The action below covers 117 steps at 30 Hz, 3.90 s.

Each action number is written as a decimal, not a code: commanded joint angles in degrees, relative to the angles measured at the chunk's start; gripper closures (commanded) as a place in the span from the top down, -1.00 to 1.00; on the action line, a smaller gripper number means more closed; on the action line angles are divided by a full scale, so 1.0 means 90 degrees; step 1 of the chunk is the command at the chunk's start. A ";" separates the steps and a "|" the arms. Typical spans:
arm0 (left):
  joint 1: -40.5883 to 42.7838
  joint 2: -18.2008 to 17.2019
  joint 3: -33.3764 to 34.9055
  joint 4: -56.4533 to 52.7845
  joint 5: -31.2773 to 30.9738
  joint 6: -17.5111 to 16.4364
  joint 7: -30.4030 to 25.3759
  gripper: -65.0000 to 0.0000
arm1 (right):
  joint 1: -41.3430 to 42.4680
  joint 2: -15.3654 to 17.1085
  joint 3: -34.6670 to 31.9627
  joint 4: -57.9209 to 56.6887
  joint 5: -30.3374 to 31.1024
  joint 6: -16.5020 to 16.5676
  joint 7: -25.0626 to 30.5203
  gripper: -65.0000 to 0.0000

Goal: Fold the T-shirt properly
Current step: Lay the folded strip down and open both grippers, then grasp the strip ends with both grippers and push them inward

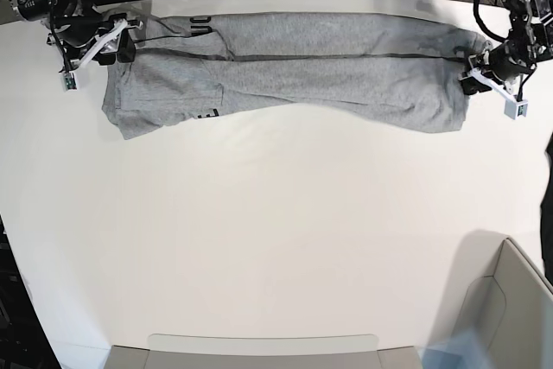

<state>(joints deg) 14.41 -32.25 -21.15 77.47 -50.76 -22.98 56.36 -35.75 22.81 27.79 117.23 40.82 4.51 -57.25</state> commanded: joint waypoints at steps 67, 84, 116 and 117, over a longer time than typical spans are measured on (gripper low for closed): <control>-0.1001 -0.0280 -0.1416 -0.1658 0.0810 -0.1554 0.0004 -1.00 | 0.0509 0.0030 0.0121 0.0088 0.0070 0.0031 0.0047 -0.25; -0.0356 0.0922 -0.2363 0.2552 0.0800 -0.1564 0.1987 -1.00 | 0.0695 -0.0107 0.0111 0.0098 0.0090 0.0031 0.0047 -0.25; 0.0201 0.3578 0.0528 0.4340 0.0820 -0.0909 0.2241 -1.00 | 0.0753 -0.0107 0.0072 0.0088 0.0090 0.0031 0.0047 -0.25; 0.0210 0.3627 0.0616 0.4340 0.0820 -0.0802 0.2182 -1.00 | 0.0753 -0.0107 0.0072 0.0088 0.0090 0.0031 0.0047 -0.25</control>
<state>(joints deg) 16.32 0.21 -15.79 115.39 -42.02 -29.91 77.06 -29.06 21.23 28.12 117.12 40.99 4.54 -57.67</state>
